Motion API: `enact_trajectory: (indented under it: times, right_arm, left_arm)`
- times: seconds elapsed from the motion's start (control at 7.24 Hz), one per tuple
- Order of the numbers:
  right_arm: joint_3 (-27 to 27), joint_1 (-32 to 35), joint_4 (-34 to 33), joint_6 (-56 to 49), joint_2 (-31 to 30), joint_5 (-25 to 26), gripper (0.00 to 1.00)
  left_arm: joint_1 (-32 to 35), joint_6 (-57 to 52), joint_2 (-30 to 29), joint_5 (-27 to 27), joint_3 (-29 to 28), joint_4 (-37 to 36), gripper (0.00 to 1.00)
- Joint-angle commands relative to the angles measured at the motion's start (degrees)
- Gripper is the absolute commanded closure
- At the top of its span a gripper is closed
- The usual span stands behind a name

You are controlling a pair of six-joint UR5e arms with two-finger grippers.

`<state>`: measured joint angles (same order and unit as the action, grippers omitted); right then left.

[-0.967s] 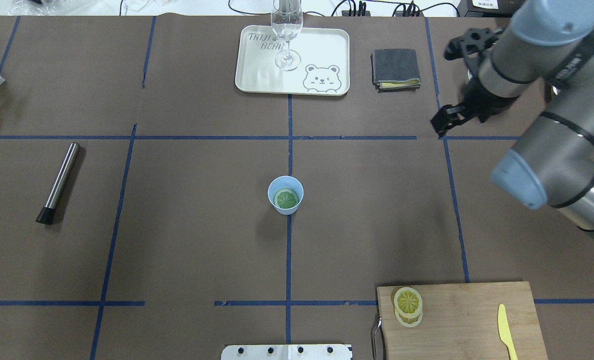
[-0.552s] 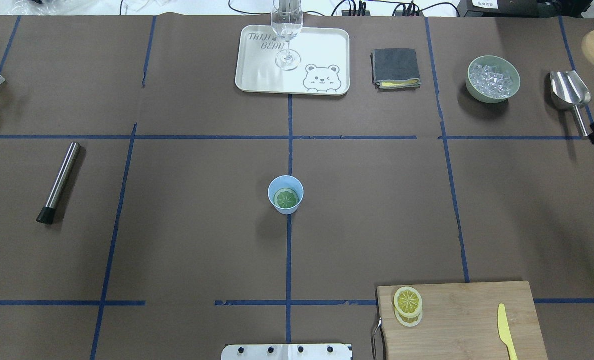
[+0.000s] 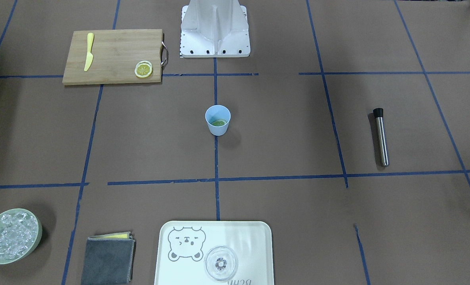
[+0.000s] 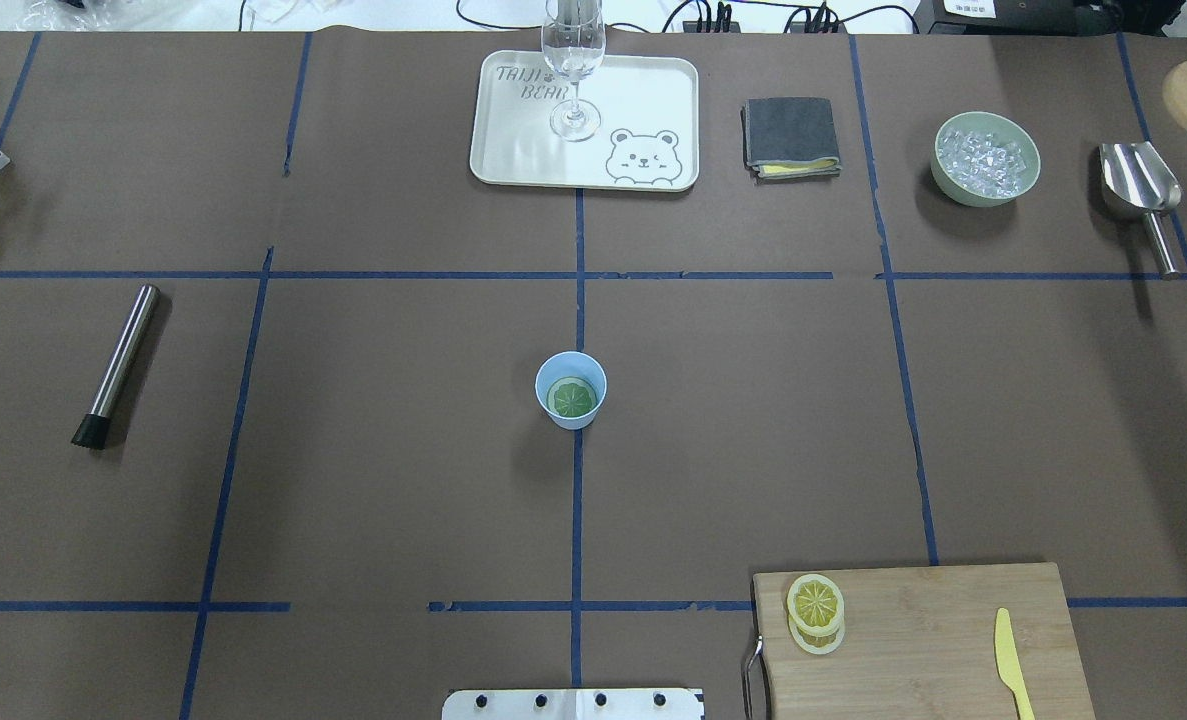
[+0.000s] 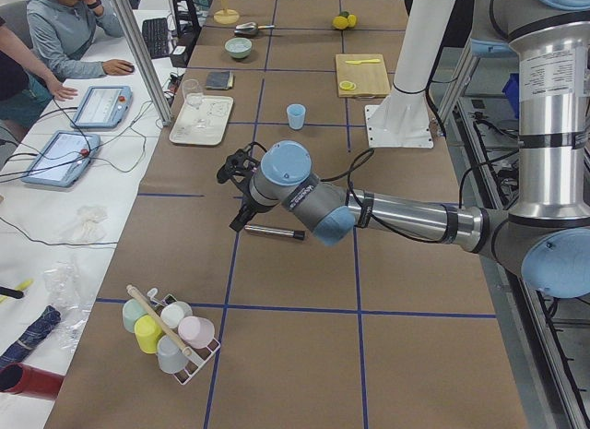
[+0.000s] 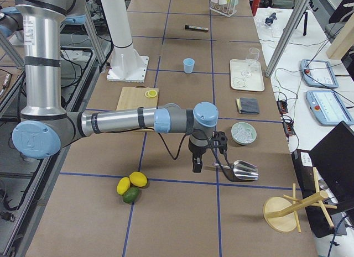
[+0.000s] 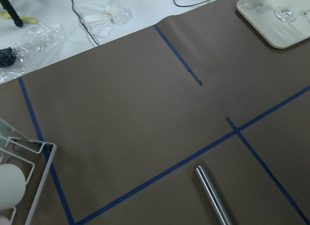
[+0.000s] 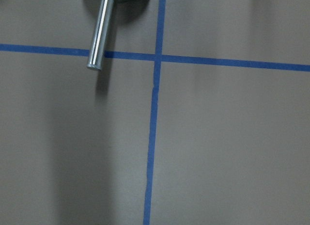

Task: Squeeze lemon into cup
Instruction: 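Lower the left gripper onto the metal squeezer lying on the table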

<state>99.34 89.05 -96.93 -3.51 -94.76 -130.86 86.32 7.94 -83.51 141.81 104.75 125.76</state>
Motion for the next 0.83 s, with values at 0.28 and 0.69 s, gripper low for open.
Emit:
enact_trajectory:
  times: [0.28, 0.69]
  right_arm:
    - [-0.90, 2.00, 0.16, -3.08, -1.04, -0.10, 0.00]
    - [-0.81, 2.00, 0.16, -3.44, -1.83, -0.10, 0.00]
  left_arm:
    - [-11.32, 17.33, -1.82, -11.63, -3.66, 0.71, 0.21]
    - [-20.29, 26.50, -6.65, -19.27, -8.56, 1.59, 0.34]
